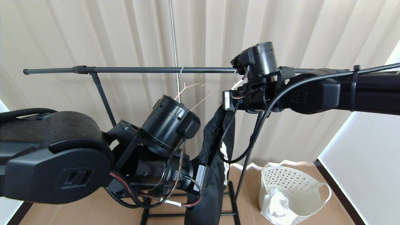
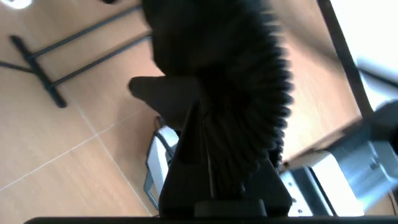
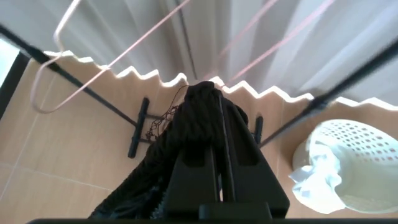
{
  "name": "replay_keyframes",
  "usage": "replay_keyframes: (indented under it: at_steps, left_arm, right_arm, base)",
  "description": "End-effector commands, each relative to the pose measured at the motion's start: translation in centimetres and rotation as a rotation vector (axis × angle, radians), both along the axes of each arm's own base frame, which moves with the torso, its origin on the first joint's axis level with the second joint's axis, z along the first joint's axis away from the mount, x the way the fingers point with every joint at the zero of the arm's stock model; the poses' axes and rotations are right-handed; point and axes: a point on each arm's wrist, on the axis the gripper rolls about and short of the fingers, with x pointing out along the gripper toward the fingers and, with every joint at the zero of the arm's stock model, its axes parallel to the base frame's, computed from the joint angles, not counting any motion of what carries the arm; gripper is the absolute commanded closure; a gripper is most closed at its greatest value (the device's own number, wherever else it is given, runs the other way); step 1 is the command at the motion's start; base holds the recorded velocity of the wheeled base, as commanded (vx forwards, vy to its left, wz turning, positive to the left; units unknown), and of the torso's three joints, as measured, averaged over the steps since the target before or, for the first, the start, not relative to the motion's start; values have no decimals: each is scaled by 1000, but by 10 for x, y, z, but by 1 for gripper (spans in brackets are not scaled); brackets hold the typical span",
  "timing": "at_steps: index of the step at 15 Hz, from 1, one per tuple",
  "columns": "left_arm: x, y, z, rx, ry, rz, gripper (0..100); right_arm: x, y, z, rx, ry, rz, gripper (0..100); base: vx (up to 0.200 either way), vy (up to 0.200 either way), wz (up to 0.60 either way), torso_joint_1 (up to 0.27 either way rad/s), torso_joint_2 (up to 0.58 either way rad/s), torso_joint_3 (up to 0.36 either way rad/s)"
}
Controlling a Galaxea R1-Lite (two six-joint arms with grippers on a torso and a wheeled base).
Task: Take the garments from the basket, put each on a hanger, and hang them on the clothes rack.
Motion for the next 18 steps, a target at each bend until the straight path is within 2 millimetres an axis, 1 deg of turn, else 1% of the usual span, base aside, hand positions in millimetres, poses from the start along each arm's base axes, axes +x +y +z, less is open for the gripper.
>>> replay_keyframes:
  at_steps: [1, 2, 4, 6, 7, 8, 9, 10, 13, 15, 17, 18]
  left_arm:
    - [19, 25, 7, 1, -35, 99, 100]
    - [31, 33, 9, 21, -65, 150, 100]
    - [60, 35, 7, 37, -100, 229, 100]
    - [91, 31, 12, 18, -137, 280, 100]
    - [103, 26, 13, 14, -160, 305, 100]
    - [112, 21, 13, 13, -176, 320, 100]
    - [119, 15, 11, 12, -183, 319, 100]
    - [126, 10, 11, 4, -193, 319, 100]
    - [136, 2, 16, -20, -218, 318, 100]
    - [138, 0, 21, -33, -233, 319, 100]
    - [139, -1, 32, -62, -263, 320, 100]
    - [139, -1, 32, -62, -263, 320, 100]
  right_arm:
    - [-15, -33, 21, 19, -14, -51, 100]
    - [-22, -39, 18, 1, 9, -57, 100]
    - [-32, -51, 6, -62, 100, -84, 100]
    - [-40, -58, -6, -84, 183, -107, 100]
    - [-44, -60, -16, -97, 216, -118, 100]
    - [-48, -62, -23, -115, 238, -106, 100]
    - [-48, -62, -26, -135, 247, -100, 100]
    - [-49, -63, -24, -145, 239, -90, 100]
    - [-52, -64, -21, -148, 235, -84, 100]
    - [-52, -65, -27, -160, 249, -85, 100]
    - [-51, -64, -32, -171, 263, -85, 100]
    - [-51, -64, -32, -171, 263, -85, 100]
  base:
    - [0, 0, 0, 0, 0, 0]
    - [0, 0, 0, 0, 0, 0]
    - [0, 0, 0, 0, 0, 0]
    - [0, 0, 0, 0, 0, 0]
    - [0, 0, 0, 0, 0, 0]
    - [0, 0, 0, 0, 0, 0]
    - [0, 0, 0, 0, 0, 0]
    - [0, 0, 0, 0, 0, 0]
    - [0, 0, 0, 0, 0, 0]
    - [0, 0, 0, 0, 0, 0]
    - [0, 0, 0, 0, 0, 0]
    - [0, 0, 0, 0, 0, 0]
